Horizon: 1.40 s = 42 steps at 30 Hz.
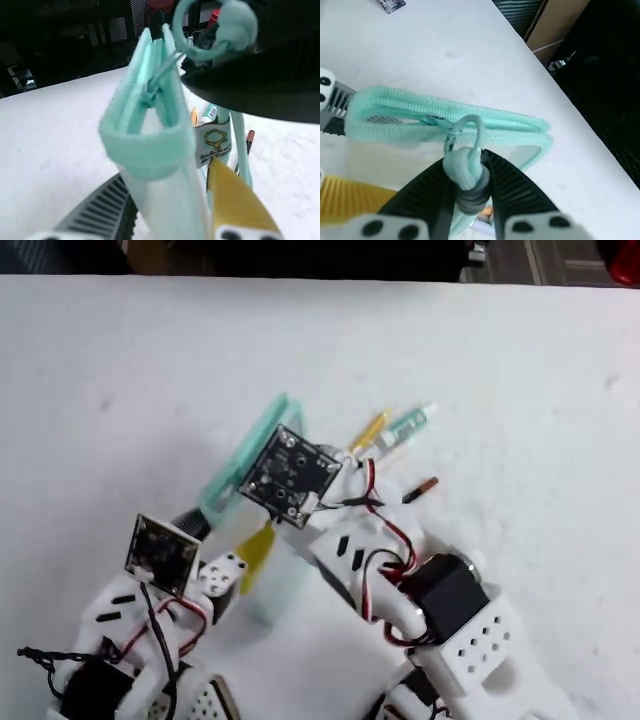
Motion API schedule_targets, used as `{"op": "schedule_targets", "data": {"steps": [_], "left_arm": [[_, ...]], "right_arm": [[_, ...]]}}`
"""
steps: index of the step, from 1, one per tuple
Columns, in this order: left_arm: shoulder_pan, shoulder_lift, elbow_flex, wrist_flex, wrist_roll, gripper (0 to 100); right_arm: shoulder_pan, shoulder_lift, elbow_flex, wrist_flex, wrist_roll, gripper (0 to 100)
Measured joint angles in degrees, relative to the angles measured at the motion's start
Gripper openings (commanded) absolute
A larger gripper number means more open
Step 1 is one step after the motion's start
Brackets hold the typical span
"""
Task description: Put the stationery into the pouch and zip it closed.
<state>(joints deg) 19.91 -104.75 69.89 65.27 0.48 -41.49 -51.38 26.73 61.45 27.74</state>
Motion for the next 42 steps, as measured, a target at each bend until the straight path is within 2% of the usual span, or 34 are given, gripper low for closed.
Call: {"op": "schedule_targets", "data": {"steps": [11, 14, 18, 23, 27, 34, 42], "left_arm": [[0.1, 0.0, 0.0, 0.0, 0.0, 22], [0.1, 0.0, 0.0, 0.0, 0.0, 21], [0.3, 0.0, 0.0, 0.0, 0.0, 13], [0.4, 0.0, 0.0, 0.0, 0.0, 2], [0.4, 0.0, 0.0, 0.0, -0.1, 3], [0.4, 0.0, 0.0, 0.0, -0.1, 3], [0.4, 0.4, 0.0, 0.0, -0.2, 3]], "right_arm": [[0.0, 0.0, -6.6, 3.1, 0.2, 1.7], [0.0, 0.0, -8.6, 3.1, 2.3, 1.7], [0.1, 0.0, -8.9, 3.1, 3.3, 1.7], [5.0, 0.0, -9.1, 2.5, 3.4, 1.7], [8.0, 0.0, -9.1, 1.9, 3.6, 1.7], [8.8, 0.0, -8.7, 1.7, 3.6, 1.9], [15.5, 3.3, -3.1, -3.8, 3.7, 1.9]]}}
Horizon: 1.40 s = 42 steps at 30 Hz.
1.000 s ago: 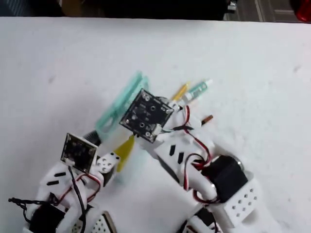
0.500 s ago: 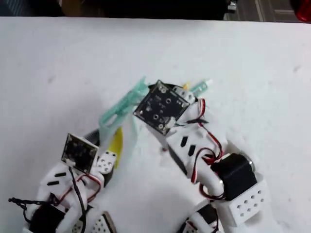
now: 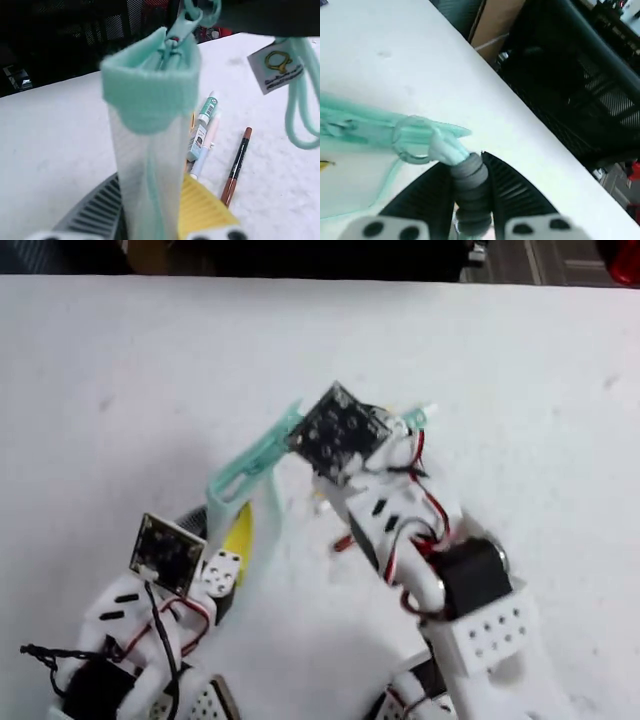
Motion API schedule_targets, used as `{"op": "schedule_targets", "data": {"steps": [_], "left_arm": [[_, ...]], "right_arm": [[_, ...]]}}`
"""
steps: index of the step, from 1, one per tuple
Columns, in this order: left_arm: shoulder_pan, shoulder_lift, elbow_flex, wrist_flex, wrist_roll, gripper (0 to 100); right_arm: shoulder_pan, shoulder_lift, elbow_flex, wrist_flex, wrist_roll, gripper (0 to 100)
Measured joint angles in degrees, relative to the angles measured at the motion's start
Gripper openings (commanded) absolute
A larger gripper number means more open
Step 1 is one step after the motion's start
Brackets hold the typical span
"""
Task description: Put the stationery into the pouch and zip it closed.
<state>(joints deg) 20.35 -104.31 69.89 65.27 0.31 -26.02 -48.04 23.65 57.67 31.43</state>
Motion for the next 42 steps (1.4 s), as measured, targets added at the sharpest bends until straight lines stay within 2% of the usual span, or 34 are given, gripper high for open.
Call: {"op": "schedule_targets", "data": {"steps": [22, 28, 30, 34, 36, 42], "left_arm": [[0.0, 0.1, 0.0, -0.1, 0.0, 3], [0.0, 0.0, 0.0, -0.1, 0.0, 3], [0.0, 0.0, 0.0, -0.1, 0.0, 3], [0.0, 0.0, 0.0, -0.1, 0.0, 3], [-0.3, -0.1, 0.0, -0.1, 0.0, 3], [-1.9, -0.1, 0.0, -6.0, 0.0, 2]], "right_arm": [[9.7, 15.1, 0.0, -10.1, 0.0, 1.9], [10.0, 15.5, 0.1, -10.6, 0.0, 2.2], [10.0, 15.6, 0.1, -10.5, 0.0, 5.3], [7.7, 13.1, -0.5, -3.4, -1.7, 24.1], [5.7, 9.3, -0.8, 1.5, -2.4, 30.3], [-1.1, -4.7, -1.4, 16.0, -2.4, 28.5]]}}
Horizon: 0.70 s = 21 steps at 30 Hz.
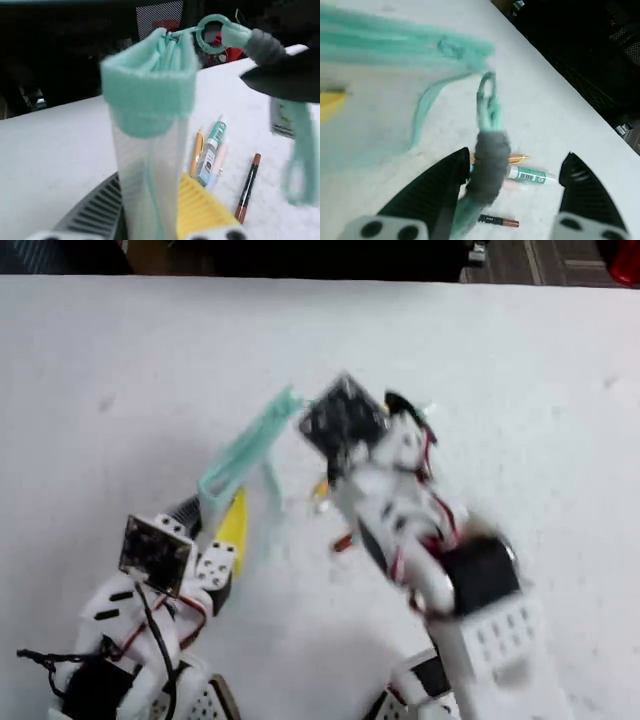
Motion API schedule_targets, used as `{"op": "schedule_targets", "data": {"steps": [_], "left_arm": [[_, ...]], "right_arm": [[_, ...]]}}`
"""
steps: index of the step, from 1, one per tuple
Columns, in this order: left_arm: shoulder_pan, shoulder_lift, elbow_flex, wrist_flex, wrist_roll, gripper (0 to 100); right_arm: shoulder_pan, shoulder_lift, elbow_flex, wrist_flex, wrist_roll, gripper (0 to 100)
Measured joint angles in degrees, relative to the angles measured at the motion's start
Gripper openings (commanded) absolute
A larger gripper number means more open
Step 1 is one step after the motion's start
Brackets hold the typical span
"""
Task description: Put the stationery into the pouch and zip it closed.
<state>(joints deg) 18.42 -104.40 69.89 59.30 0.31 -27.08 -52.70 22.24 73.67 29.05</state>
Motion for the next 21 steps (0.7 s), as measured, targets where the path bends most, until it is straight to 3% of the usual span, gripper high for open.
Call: {"op": "schedule_targets", "data": {"steps": [11, 15, 21], "left_arm": [[-3.9, 0.0, 10.2, -12.9, 0.1, 2], [-3.9, 0.0, 10.3, -13.0, 0.1, 2], [-3.9, 0.0, 10.3, -13.0, 0.1, 3]], "right_arm": [[0.1, -9.3, 0.0, 12.9, 0.0, 28.4], [7.4, -9.0, 0.0, 10.4, -2.4, 28.3], [21.1, 5.5, 0.0, 4.8, -16.7, 28.3]]}}
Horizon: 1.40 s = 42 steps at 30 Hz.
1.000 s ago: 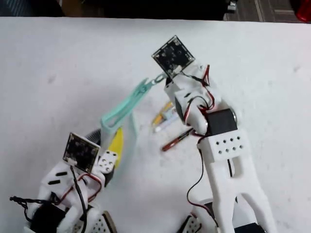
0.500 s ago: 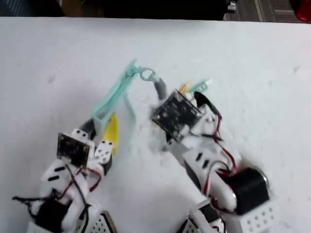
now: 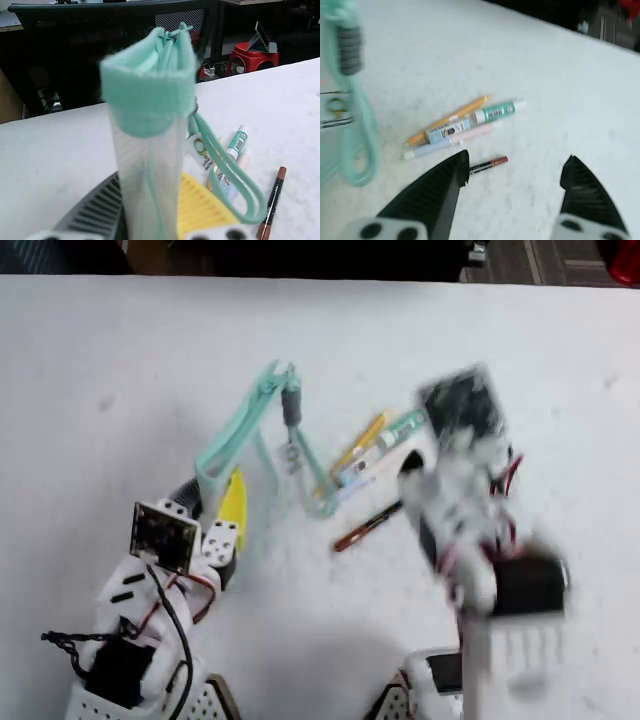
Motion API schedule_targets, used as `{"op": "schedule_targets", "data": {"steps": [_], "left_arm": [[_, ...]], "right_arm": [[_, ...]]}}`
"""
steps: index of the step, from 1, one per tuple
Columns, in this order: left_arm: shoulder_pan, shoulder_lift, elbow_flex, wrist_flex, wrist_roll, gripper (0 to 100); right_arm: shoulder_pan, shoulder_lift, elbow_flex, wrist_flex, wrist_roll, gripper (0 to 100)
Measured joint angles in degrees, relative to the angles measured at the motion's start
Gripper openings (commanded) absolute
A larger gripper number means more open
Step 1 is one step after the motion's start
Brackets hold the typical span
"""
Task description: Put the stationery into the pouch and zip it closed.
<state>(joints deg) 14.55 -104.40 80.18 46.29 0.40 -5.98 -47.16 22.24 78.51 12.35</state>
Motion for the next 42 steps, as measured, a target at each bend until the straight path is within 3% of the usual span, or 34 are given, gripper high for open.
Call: {"op": "schedule_targets", "data": {"steps": [5, 10, 20, 27, 33, 39, 42], "left_arm": [[0.0, 0.0, 0.0, 1.6, 0.0, 18], [0.0, -0.3, -0.1, 4.0, 2.1, 17], [0.0, -0.3, -0.1, 4.2, 3.6, 22], [0.2, -0.3, -3.3, 12.3, 3.6, 23], [0.2, -0.3, -3.6, 12.9, 3.6, 23], [0.2, -0.3, -3.6, 12.9, 3.6, 23], [0.3, -0.3, -3.6, 12.9, 3.6, 23]], "right_arm": [[2.3, 14.9, 0.0, 0.0, -8.4, 28.3], [5.7, 26.0, 0.0, -1.6, -13.2, 28.3], [5.9, 41.4, 0.0, -8.4, -20.7, 28.5], [5.6, 50.5, -2.3, -13.6, -25.9, 28.3], [5.5, 58.8, -6.6, -15.2, -27.6, 27.8], [5.6, 67.4, -11.6, -15.2, -27.9, 9.8], [6.0, 69.5, -14.0, -14.9, -28.0, 8.0]]}}
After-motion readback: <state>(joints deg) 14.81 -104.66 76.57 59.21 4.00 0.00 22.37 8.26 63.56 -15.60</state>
